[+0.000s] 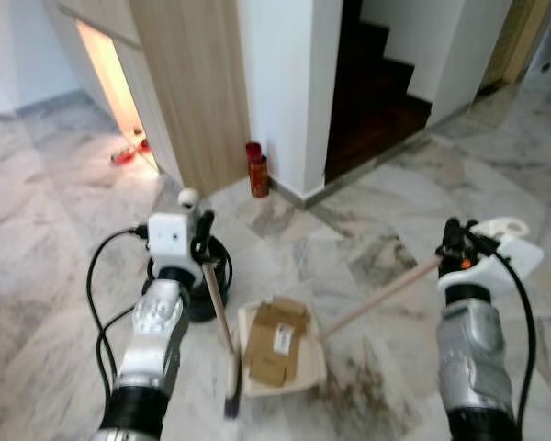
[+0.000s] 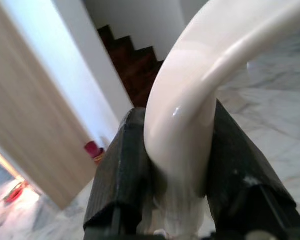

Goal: Sweep floor

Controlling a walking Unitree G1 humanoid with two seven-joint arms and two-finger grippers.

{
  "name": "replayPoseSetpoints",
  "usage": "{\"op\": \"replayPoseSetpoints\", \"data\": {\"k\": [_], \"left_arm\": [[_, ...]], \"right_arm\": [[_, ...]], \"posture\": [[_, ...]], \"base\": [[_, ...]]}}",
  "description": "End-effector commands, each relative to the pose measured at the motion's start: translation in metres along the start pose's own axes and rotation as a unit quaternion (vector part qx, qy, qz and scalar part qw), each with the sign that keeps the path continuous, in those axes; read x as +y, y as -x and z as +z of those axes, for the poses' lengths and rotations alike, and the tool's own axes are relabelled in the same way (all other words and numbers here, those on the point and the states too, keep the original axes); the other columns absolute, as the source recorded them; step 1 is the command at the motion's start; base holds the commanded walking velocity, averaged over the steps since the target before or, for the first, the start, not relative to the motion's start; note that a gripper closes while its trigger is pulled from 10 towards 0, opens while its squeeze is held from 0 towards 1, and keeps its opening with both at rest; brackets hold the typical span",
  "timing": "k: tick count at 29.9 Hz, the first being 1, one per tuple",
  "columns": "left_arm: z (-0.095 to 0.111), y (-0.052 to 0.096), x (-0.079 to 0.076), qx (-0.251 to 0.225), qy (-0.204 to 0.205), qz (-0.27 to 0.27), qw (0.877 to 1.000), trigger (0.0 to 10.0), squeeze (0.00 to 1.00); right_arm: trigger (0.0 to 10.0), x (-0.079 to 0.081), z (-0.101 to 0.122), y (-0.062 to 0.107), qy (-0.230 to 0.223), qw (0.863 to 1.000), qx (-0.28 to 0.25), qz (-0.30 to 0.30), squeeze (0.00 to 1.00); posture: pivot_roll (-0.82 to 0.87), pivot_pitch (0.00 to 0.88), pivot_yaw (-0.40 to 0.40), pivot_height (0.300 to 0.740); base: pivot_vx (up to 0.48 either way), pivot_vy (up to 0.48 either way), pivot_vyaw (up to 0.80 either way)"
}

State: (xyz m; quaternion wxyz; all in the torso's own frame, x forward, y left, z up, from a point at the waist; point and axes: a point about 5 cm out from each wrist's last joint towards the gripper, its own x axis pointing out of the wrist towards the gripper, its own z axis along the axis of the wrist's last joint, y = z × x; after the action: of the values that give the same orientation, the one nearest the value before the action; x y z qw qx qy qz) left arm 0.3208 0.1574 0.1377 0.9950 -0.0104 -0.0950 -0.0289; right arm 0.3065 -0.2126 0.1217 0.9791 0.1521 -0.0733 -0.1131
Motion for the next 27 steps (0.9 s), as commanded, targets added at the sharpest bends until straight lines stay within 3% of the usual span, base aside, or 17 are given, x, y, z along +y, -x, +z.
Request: {"op": "replayPoseSetpoints", "data": {"k": [1, 20, 27], "left_arm": [[0.0139, -0.0054, -0.0046, -0.029, -0.001, -0.008, 1.0, 10.0, 0.0], [0.0133, -0.0048, -0.0039, -0.029, -0.001, -0.002, 1.0, 10.0, 0.0], [0.0129, -0.0071, -0.0058, -0.031, 0.003, 0.002, 0.999, 10.0, 0.0]], "right_arm": [[10.0, 0.0057, 0.0086, -0.0041, -0.026, 0.999, -0.02, 0.007, 0.0], [10.0, 0.007, 0.0089, -0.0042, -0.029, 0.999, -0.02, 0.007, 0.0], [10.0, 0.0096, 0.0157, -0.0082, -0.008, 0.999, -0.026, 0.026, 0.0]], "posture": [[-0.07, 0.0, 0.059, 0.74], [-0.08, 0.0, 0.049, 0.74], [-0.09, 0.0, 0.03, 0.74]], "base": [[0.0, 0.281, 0.0], [0.0, 0.288, 0.0], [0.0, 0.292, 0.0]]}}
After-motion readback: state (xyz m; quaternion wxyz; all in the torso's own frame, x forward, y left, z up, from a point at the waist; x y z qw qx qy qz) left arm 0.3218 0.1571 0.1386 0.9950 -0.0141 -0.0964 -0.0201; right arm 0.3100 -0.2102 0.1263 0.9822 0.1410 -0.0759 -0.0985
